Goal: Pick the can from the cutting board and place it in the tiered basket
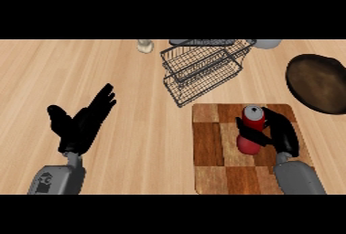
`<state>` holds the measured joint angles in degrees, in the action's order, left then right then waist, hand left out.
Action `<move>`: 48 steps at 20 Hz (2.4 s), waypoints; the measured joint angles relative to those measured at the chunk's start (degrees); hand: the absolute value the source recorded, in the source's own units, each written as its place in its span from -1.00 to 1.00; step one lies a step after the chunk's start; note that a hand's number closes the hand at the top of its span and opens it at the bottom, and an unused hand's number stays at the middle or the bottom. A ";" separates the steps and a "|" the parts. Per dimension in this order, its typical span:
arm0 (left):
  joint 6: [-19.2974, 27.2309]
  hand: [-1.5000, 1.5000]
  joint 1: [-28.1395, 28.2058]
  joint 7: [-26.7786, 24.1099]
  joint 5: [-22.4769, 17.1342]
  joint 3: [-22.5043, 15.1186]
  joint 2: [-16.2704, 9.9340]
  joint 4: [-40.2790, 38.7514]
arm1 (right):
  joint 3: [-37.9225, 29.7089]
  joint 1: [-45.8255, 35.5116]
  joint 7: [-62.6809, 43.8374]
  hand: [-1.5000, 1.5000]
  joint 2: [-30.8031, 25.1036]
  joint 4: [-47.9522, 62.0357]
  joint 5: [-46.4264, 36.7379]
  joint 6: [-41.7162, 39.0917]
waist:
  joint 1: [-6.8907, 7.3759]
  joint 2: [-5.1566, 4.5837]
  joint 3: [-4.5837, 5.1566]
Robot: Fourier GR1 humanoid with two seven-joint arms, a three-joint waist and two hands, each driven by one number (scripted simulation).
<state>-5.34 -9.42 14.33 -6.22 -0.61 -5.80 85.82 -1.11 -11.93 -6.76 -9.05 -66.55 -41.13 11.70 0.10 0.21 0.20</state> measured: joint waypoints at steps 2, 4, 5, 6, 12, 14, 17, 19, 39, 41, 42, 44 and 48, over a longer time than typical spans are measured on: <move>0.56 0.00 0.59 0.41 0.79 -0.64 0.65 0.82 | 0.15 0.38 0.40 1.00 0.33 -0.61 -0.47 1.03 | -0.03 -0.02 -0.03; 0.83 0.00 0.30 0.97 1.01 -0.58 0.93 1.10 | 0.09 1.40 1.12 1.00 0.75 -2.18 -0.14 1.87 | -0.10 -0.04 -0.06; 0.98 0.00 1.07 1.63 1.19 -1.17 1.25 2.55 | -0.30 1.58 1.65 1.00 0.74 -2.67 0.42 2.06 | -0.08 -0.06 -0.09; 1.21 0.00 0.57 1.70 1.37 -1.31 1.61 2.28 | -0.33 1.13 2.37 1.00 0.13 -2.30 0.50 1.38 | -0.08 -0.08 -0.11; 0.41 0.00 0.23 0.49 1.45 -1.19 1.36 0.87 | 2.45 -1.72 10.85 1.00 -13.31 2.21 -2.49 -10.57 | 0.59 -0.37 -0.09; 0.16 0.00 -0.83 0.16 1.12 -0.42 1.03 -0.31 | 2.60 -3.35 15.09 1.00 -17.12 4.26 -2.44 -13.94 | 0.51 -0.43 -0.14; 0.09 0.00 -1.37 -0.44 1.16 0.07 1.07 -1.80 | 0.93 -5.47 18.87 1.00 -20.27 4.51 -0.21 -18.66 | 0.18 -0.34 -0.18; 0.48 0.00 -1.05 0.25 1.43 -0.28 1.32 -0.80 | -1.45 -6.65 20.09 1.00 -22.10 3.47 3.04 -22.48 | 0.04 -0.23 -0.18; -0.37 0.00 -0.04 0.64 0.98 0.31 1.12 0.39 | -16.85 -20.20 0.05 1.00 -29.31 -25.27 27.45 -40.42 | 0.09 -0.11 -0.16; 0.20 0.00 -1.23 0.50 1.72 0.04 1.60 -0.90 | -15.49 -24.46 -3.71 1.00 -29.28 -25.11 28.00 -41.14 | 0.18 -0.15 -0.14; 0.05 0.00 -0.83 0.84 1.71 -0.27 1.68 -0.44 | -14.38 -26.66 -5.23 1.00 -29.16 -24.62 27.60 -41.15 | 0.34 -0.16 -0.14; -0.07 0.00 -0.84 0.30 1.80 -0.12 1.68 -1.12 | -12.31 -30.43 -7.75 1.00 -28.85 -23.40 26.77 -41.38 | 0.48 -0.20 -0.14; 0.14 0.00 -1.06 -0.47 2.38 -0.43 2.15 -1.89 | -8.74 -38.27 -10.86 1.00 -26.07 -16.85 24.25 -39.47 | 0.86 -0.32 -0.13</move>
<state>-5.20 -10.48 13.87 -3.84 -1.04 -3.65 83.93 -9.84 -50.21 -17.62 -35.13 -83.40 -16.88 -27.78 0.96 -0.10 0.07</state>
